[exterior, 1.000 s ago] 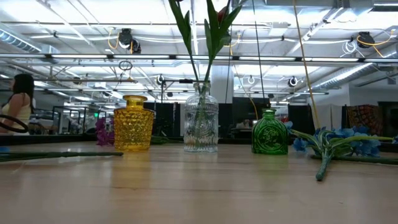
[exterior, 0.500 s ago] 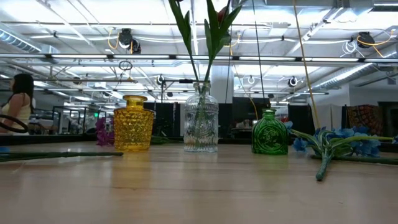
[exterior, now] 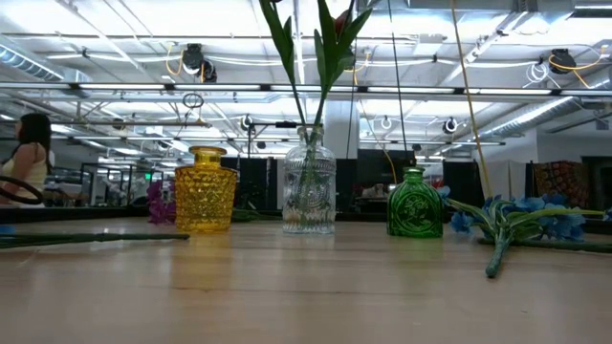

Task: Sort flowers into vase by color
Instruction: Put the top blue flowers into the green vase

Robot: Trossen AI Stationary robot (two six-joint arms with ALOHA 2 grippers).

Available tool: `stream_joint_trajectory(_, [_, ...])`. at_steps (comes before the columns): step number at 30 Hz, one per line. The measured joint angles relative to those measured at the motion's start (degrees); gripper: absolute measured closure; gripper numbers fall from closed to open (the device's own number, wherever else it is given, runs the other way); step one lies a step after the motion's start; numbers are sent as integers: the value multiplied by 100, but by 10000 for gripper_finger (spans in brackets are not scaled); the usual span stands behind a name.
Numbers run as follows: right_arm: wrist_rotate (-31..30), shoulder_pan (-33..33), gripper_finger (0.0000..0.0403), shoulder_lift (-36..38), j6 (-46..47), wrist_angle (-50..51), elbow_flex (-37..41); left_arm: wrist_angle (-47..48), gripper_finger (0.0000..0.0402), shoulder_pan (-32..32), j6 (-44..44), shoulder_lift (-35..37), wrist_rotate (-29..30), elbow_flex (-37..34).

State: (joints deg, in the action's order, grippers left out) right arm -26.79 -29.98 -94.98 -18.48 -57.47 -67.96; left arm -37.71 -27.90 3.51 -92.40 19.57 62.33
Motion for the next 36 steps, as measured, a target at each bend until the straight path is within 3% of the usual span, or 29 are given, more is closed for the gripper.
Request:
stream_joint_trajectory(6, [-10,-2,394,0,0,51,0,37,388,18,18,0,0,0])
stream_joint_trajectory(10, [-75,-51,389,5,0,156,0,179,388,18,26,29,0,-2])
stream_joint_trajectory(17, [-1229,-267,326,532,10,1496,2,746,387,56,-37,181,184,-9])
stream_joint_trajectory(23, [-1215,-271,260,956,1063,2685,7,916,387,65,-24,214,293,-9])
stream_joint_trajectory(27, [-1217,-227,230,981,1185,2849,9,1120,387,154,-187,216,291,-9])
stream_joint_trajectory(36, [-1204,-192,226,981,1185,2871,11,1233,387,232,-319,177,278,-7])
